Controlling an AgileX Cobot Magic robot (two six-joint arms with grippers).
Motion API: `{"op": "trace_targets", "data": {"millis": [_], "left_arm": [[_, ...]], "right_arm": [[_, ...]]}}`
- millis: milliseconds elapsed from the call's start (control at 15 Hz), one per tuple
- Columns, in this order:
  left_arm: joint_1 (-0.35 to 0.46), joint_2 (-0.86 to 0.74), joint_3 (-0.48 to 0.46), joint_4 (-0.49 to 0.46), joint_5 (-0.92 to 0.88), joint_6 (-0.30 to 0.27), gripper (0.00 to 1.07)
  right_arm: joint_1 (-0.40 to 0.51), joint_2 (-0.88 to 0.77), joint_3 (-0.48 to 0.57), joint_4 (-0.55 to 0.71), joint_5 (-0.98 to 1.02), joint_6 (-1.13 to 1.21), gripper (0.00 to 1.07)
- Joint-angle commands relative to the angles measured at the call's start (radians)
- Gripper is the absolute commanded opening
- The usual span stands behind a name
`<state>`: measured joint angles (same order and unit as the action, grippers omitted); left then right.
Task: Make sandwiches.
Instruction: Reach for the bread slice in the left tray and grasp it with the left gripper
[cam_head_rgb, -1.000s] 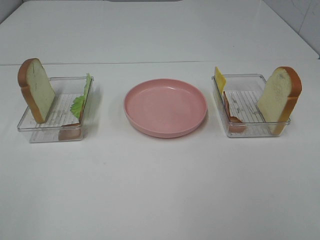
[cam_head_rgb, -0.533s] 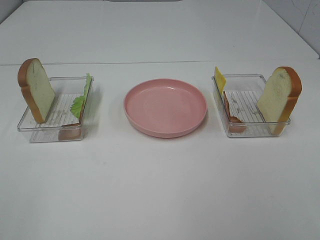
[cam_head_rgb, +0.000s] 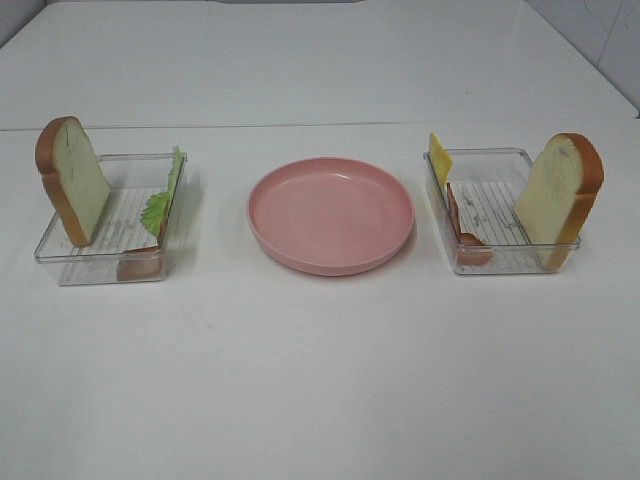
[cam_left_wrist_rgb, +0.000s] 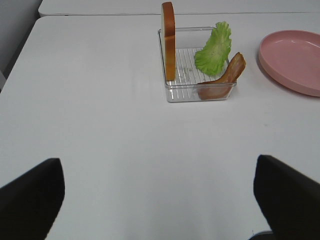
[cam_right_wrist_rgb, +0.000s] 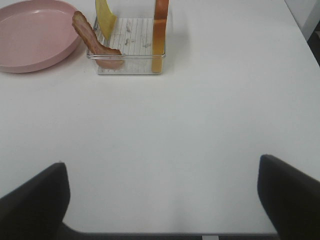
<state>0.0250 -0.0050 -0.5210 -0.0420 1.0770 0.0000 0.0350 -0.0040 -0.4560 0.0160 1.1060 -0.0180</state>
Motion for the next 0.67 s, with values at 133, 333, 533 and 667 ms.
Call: {"op": "trace_targets", "data": {"millis": [133, 333, 533, 667], "left_arm": [[0.004, -0.003, 0.002, -0.007, -0.004, -0.006, 0.95], [0.004, 0.085, -0.037, -0.007, -0.082, -0.011, 0.95], [0.004, 0.306, -0.071, -0.011, -0.242, -0.011, 0.95], [0.004, 0.434, -0.088, -0.023, -0.316, -0.011, 0.95]], "right_arm": [[-0.004, -0.030, 0.004, -0.006, -0.005, -0.004, 0.99], [-0.004, -0.030, 0.004, -0.006, -0.005, -0.004, 0.99], [-0.004, -0.030, 0.004, -0.006, -0.005, -0.004, 0.99], [-0.004, -0.030, 0.004, -0.006, -0.005, -0.004, 0.99]]}}
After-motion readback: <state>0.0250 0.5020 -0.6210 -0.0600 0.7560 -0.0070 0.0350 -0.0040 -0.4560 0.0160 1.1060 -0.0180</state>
